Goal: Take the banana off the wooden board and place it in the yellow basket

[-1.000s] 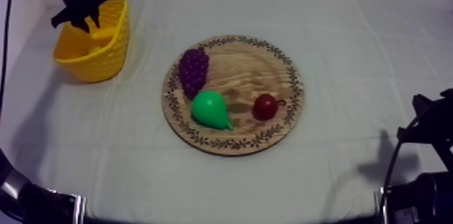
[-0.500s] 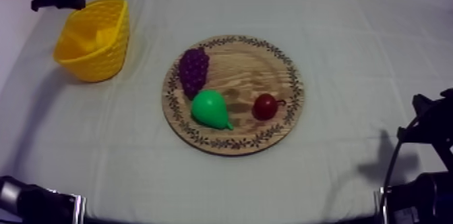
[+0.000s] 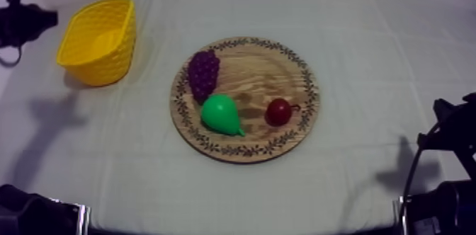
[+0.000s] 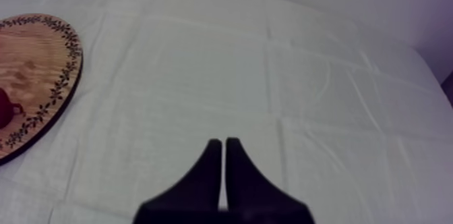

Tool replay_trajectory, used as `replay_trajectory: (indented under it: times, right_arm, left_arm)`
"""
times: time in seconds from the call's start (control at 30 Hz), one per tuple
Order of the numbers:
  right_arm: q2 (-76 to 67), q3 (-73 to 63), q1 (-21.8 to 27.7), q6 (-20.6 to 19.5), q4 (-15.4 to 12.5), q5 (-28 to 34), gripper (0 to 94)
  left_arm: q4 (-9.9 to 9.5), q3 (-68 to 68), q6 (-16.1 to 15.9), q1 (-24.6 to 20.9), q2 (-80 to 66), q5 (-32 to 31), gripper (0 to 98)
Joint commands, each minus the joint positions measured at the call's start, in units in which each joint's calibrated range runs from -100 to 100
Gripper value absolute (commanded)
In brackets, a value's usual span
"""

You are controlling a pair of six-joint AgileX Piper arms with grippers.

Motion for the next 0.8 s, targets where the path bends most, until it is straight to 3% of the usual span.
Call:
replay_trajectory:
  times: [0.0,0.13,0.2,0.53,0.77]
  right_arm:
    - [0.0,0.0,0.0,0.0,0.0,0.0,0.3]
    - [0.0,0.0,0.0,0.0,0.0,0.0,0.3]
    - [0.0,0.0,0.0,0.0,0.0,0.0,0.3]
    - [0.0,0.0,0.0,0.0,0.0,0.0,0.3]
    - [0.0,0.0,0.0,0.0,0.0,0.0,0.3]
  left_arm:
    - [-1.14,13.0,1.6,0.3,-14.4,-2.5,0.5]
    - [-4.36,20.8,4.5,1.1,-22.9,-4.3,0.2]
    - [-5.0,24.3,5.1,0.6,-26.9,-5.2,0.1]
    - [-4.62,38.2,4.5,-3.0,-43.6,-7.5,0.1]
    - [-5.05,45.9,5.0,-1.9,-55.5,-5.0,0.1]
